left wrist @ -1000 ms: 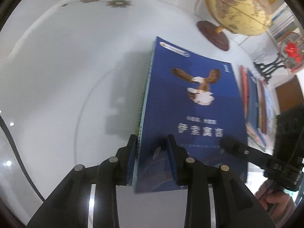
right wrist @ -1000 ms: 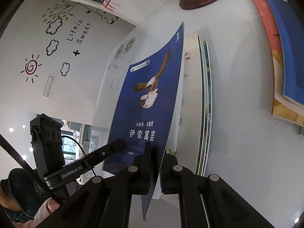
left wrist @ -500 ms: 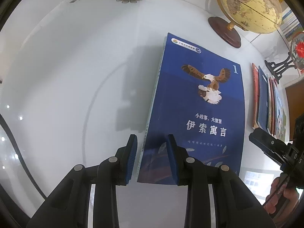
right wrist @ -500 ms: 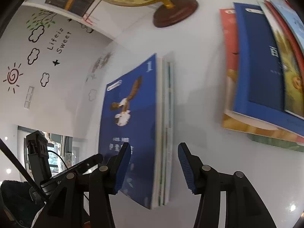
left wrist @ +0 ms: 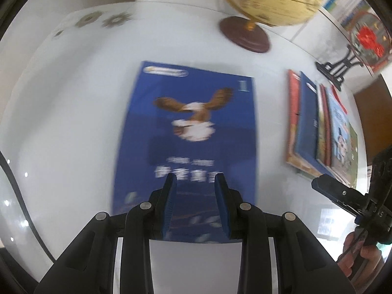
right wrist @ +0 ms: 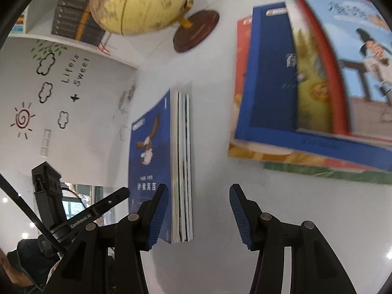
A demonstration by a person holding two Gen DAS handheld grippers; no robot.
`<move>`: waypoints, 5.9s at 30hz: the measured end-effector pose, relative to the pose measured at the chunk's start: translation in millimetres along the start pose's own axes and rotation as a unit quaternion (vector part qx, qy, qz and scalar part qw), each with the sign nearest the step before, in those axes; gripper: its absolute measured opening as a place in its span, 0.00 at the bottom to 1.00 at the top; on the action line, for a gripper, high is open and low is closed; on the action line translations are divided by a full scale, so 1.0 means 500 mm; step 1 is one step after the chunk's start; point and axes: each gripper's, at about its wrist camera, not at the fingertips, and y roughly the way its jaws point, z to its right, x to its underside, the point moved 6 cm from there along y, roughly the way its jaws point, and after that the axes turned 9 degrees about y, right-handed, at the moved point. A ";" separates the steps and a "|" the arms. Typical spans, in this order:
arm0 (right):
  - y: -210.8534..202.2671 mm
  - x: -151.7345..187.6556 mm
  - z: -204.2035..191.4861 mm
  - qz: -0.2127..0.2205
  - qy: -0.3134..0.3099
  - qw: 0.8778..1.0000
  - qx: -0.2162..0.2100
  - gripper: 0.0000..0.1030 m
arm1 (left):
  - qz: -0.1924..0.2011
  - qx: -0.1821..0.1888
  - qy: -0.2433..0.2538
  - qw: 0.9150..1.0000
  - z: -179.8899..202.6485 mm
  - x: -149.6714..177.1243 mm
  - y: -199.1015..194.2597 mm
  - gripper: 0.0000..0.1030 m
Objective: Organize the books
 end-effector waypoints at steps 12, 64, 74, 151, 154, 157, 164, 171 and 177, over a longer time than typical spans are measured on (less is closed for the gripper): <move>-0.178 -0.060 0.135 0.071 0.019 0.997 0.001 0.49 | -0.004 0.070 0.069 0.995 0.245 -0.061 0.025 0.28; -0.286 -0.210 0.372 0.078 -0.008 0.995 -0.055 1.00 | -0.060 0.194 0.103 0.974 0.543 -0.187 0.179 0.48; -0.291 -0.211 0.378 0.078 -0.008 0.994 -0.075 0.93 | -0.010 0.128 0.174 0.976 0.603 -0.171 0.168 0.65; -0.303 -0.095 0.150 0.165 -0.172 0.969 0.068 0.13 | 0.109 0.077 0.136 0.982 0.501 -0.090 0.005 0.40; -0.270 -0.080 0.102 0.157 -0.182 0.968 0.064 0.13 | 0.118 0.069 0.124 0.983 0.445 -0.081 -0.015 0.40; -0.237 -0.063 0.051 0.153 -0.194 0.967 0.058 0.13 | 0.128 0.063 0.105 0.984 0.379 -0.072 -0.042 0.40; -0.143 -0.016 -0.073 0.134 -0.227 0.964 0.040 0.14 | 0.140 0.037 0.078 0.986 0.230 -0.062 -0.087 0.40; -0.062 0.024 -0.159 0.119 -0.228 0.966 0.016 0.14 | 0.144 0.018 0.063 0.987 0.126 -0.058 -0.108 0.40; -0.006 0.065 -0.213 0.112 -0.211 0.971 0.007 0.15 | 0.147 0.011 0.039 0.988 0.043 -0.043 -0.121 0.40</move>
